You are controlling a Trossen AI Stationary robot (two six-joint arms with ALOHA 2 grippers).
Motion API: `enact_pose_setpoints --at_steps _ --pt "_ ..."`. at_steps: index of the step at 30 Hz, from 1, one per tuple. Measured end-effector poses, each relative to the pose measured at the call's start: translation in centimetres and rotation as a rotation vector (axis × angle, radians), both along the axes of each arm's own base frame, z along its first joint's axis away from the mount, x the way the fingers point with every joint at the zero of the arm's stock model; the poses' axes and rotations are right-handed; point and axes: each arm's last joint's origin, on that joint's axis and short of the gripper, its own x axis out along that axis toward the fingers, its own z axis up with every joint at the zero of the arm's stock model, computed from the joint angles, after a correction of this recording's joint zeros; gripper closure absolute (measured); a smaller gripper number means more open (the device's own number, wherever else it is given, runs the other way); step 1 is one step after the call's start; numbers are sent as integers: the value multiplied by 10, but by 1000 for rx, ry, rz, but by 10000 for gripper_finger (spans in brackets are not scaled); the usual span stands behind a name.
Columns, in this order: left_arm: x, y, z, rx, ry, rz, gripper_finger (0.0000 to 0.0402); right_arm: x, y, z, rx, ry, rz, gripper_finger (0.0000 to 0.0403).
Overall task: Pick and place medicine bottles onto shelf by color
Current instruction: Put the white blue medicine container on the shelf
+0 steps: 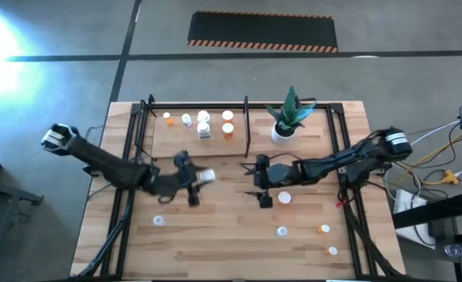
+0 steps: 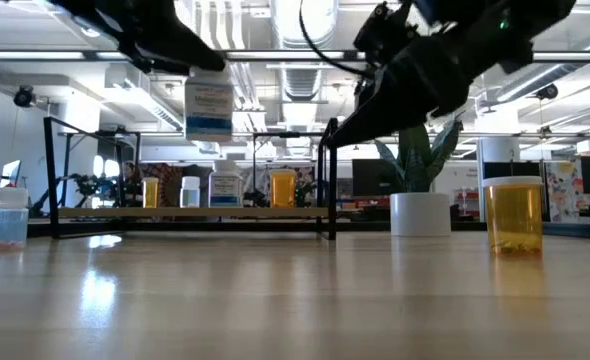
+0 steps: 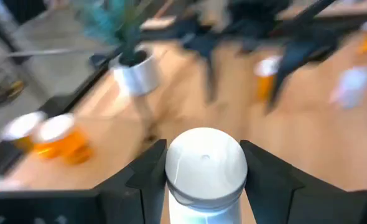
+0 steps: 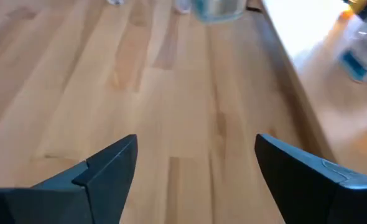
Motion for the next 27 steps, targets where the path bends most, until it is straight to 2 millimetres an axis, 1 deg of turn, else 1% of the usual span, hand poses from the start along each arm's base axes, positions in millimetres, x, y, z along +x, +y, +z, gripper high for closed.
enact_pose_setpoints --at_steps 2,5,9,12,15,18,21,24,27 --pt "-4 21 10 8 82 31 247 -6 1 10 16 -5 -6 97" --pt "-4 55 18 -2 118 3 247 -13 4 24 28 -42 8 106" --pt "-2 96 10 26 155 -61 247 -18 12 31 28 -67 40 115" --pt "-1 117 0 34 173 -112 247 -20 18 32 29 -72 62 120" --pt "2 131 -7 46 190 -114 247 -20 22 31 29 -68 77 123" --pt "7 139 -14 58 213 -101 239 -20 24 29 27 -58 82 126" --pt "12 145 -23 56 240 -90 224 -19 24 26 30 -53 80 129" --pt "16 149 -32 46 268 -84 219 -18 24 26 31 -54 79 129" --pt "20 152 -35 52 262 -74 217 -18 24 25 31 -50 78 130"
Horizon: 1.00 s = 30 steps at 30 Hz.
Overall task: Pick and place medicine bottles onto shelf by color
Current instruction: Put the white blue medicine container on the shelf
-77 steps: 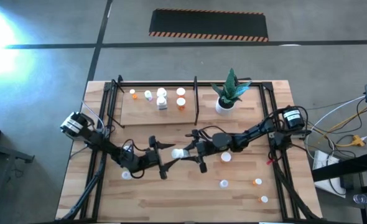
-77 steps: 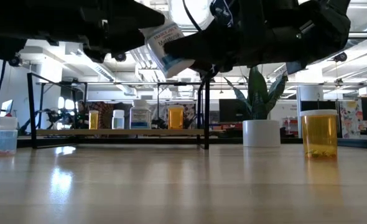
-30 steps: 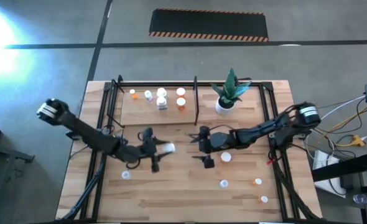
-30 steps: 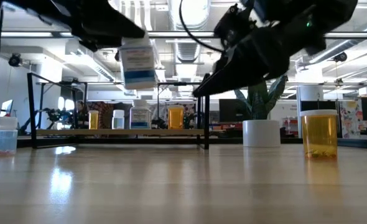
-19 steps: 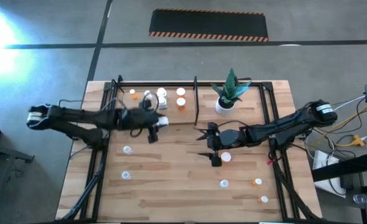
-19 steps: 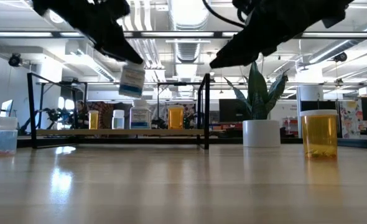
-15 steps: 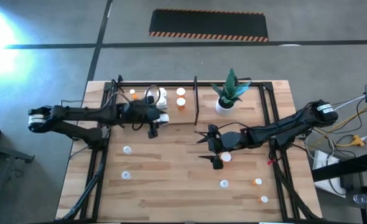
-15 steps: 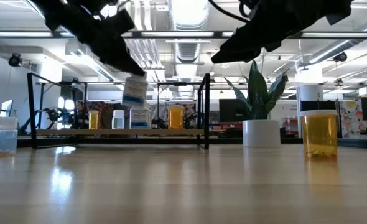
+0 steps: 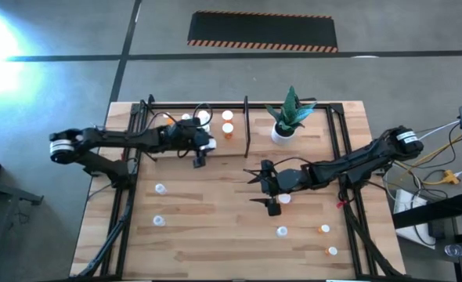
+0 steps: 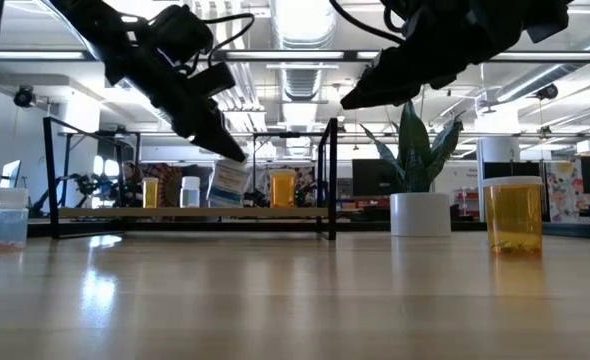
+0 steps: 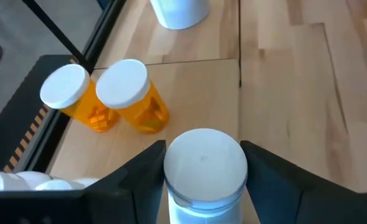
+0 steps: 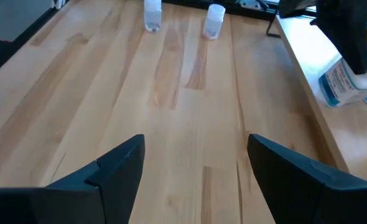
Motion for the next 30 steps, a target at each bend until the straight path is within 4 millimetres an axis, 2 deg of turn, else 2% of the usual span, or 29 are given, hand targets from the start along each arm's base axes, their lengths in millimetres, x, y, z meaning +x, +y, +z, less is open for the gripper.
enact_pose_setpoints --at_steps 18,30 --pt "-7 10 -2 -6 41 49 212 0 0 0 17 2 -9 142" --pt "-25 4 14 1 53 68 212 -1 0 -1 16 5 -9 147"
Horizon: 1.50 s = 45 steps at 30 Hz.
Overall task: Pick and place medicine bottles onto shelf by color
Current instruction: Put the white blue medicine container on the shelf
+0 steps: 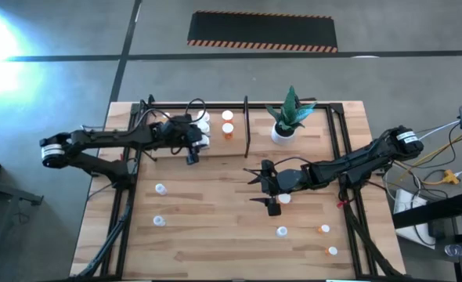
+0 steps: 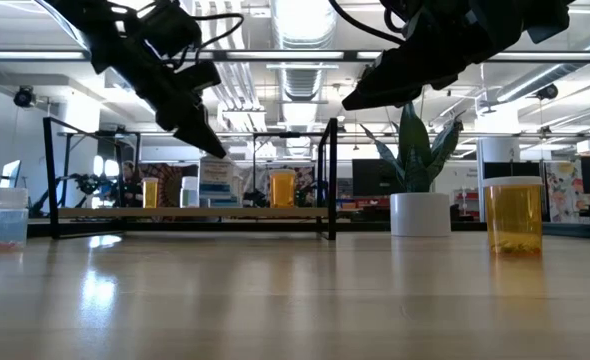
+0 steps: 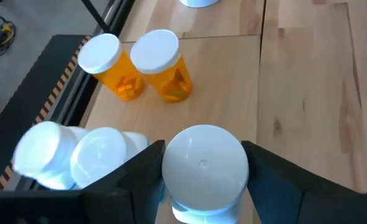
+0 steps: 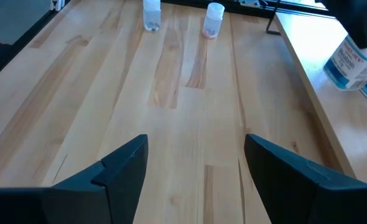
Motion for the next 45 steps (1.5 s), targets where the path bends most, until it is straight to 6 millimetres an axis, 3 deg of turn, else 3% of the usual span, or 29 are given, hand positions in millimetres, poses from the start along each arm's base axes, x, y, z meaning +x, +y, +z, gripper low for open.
enact_pose_setpoints --at_steps 26,37,45 --pt "5 2 -10 3 48 -18 211 0 0 0 7 1 -4 158" --pt "5 3 -10 19 57 -22 124 0 0 0 7 1 -4 158" --pt "6 4 4 84 33 -31 114 0 0 0 9 1 -5 158"
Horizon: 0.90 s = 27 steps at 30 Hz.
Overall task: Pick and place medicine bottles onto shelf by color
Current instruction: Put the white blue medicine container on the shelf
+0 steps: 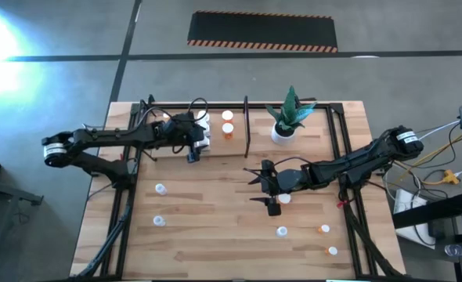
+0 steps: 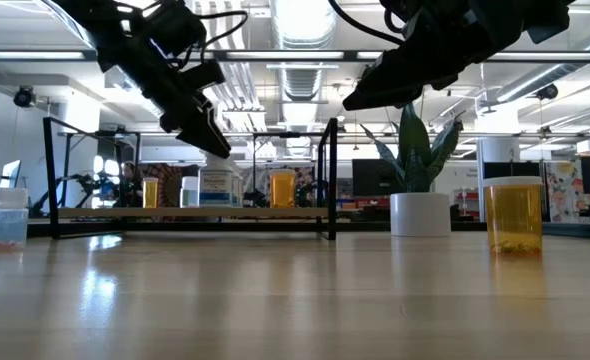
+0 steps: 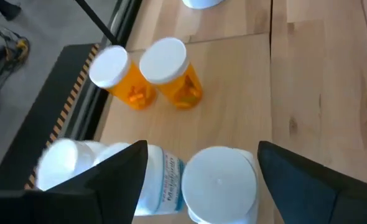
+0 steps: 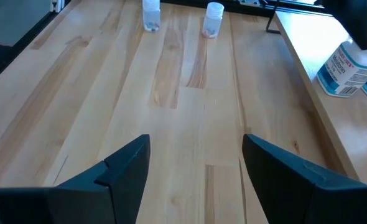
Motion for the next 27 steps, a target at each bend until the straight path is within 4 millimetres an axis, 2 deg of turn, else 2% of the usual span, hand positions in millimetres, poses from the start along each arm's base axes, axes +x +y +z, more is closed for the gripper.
enact_pose_setpoints --at_steps 6,10,15,19,27 --pt "-3 -7 10 18 -25 -22 114 0 0 0 0 0 0 158" --pt "-9 -23 15 -3 0 -47 114 -1 0 -1 -1 4 0 158" --pt "-13 -47 9 -79 17 -77 129 -1 0 -2 -2 6 0 158" --pt "-11 -56 -5 -118 49 -47 176 -1 0 -1 -2 -3 2 158" --pt "4 -51 -33 -77 120 64 300 0 0 0 -5 -17 5 158"
